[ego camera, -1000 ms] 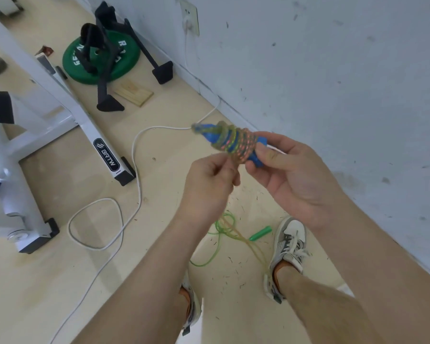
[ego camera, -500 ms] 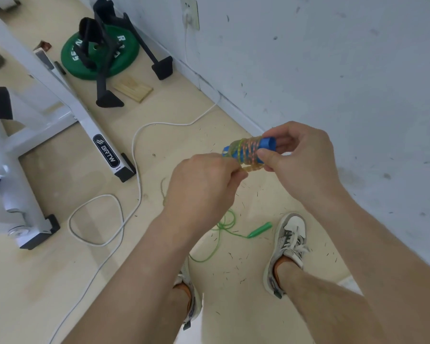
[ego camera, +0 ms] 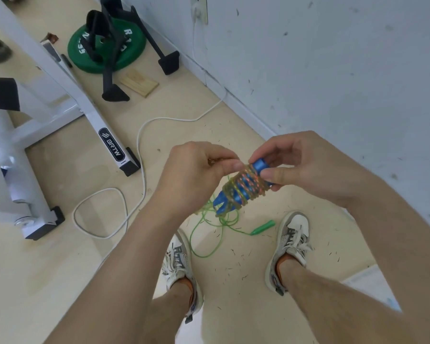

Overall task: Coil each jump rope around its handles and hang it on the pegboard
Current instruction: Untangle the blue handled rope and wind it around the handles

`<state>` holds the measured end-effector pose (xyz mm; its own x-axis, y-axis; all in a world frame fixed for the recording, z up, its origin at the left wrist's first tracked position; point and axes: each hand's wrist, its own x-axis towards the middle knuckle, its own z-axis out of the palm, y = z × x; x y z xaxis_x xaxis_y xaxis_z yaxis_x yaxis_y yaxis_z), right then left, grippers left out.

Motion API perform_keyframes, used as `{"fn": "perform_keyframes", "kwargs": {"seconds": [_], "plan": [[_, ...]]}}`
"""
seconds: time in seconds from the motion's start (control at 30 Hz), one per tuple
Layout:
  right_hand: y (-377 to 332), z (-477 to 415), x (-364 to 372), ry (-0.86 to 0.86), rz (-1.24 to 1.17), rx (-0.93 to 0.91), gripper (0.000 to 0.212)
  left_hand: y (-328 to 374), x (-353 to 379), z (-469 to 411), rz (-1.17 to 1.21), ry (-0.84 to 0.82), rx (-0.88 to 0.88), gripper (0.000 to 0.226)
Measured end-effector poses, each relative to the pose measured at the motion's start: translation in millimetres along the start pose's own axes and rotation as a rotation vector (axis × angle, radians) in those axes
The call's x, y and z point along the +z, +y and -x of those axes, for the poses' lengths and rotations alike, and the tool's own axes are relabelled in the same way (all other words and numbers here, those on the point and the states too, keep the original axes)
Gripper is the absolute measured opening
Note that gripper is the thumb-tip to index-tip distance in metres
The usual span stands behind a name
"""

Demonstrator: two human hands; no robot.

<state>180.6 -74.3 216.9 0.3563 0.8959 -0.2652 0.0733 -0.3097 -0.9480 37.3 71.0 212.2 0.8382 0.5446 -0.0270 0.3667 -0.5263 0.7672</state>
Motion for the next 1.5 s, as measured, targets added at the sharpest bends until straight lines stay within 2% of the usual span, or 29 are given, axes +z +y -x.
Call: {"fn": "perform_keyframes", "kwargs": {"seconds": [0.1,0.2,0.27,0.33,0.4,0.47,0.57,0.7,0.87,0.97,1.1,1.23,1.3,1.4,1.5], "plan": [[3,2,-7,-0.094,-0.231,0.015,0.019,5,-4,-1,0.414,-0.178,-0.187,0.008],[5,1,-7,-0.133,-0.511,-0.066,0.025,7,-4,-1,0.631,-0.193,-0.265,0.011],[2,0,-4,-0.041,-0.714,-0.091,0.023,5,3,-1,0.585,-0.127,-0.243,0.035],[-1,-3,4,0.129,-0.887,-0.039,0.021,9,14,0,0.509,-0.094,-0.216,0.032],[0,-7,13,0.288,-0.971,0.012,0.019,13,27,2,0.28,-0.078,-0.095,0.026],[1,-9,19,0.426,-0.869,0.068,0.015,11,38,3,-0.041,-0.077,0.034,0.028],[2,-9,18,0.605,-0.42,0.128,0.015,10,40,4,-0.386,-0.076,0.113,0.027],[4,-10,15,0.659,-0.069,0.094,0.021,9,35,3,-0.501,-0.037,0.183,0.03],[10,-11,12,0.685,0.339,0.044,0.022,11,32,4,-0.516,0.015,0.268,0.025],[14,-10,7,0.591,0.479,0.053,0.023,11,31,4,-0.459,0.034,0.369,0.024],[10,-7,12,0.294,0.498,0.055,0.024,4,25,1,-0.412,0.074,0.366,0.017],[1,-1,2,0.142,0.261,0.02,0.023,-2,14,1,-0.175,0.039,0.126,0.014],[0,2,-4,0.086,0.176,0.005,0.021,-3,13,0,-0.054,-0.038,0.009,0.004],[3,5,-13,0.007,0.067,-0.006,0.018,0,11,-1,0.145,-0.214,-0.105,0.013],[7,6,-20,-0.072,-0.11,-0.011,0.018,-1,6,-2,0.451,-0.322,-0.214,0.01]]}}
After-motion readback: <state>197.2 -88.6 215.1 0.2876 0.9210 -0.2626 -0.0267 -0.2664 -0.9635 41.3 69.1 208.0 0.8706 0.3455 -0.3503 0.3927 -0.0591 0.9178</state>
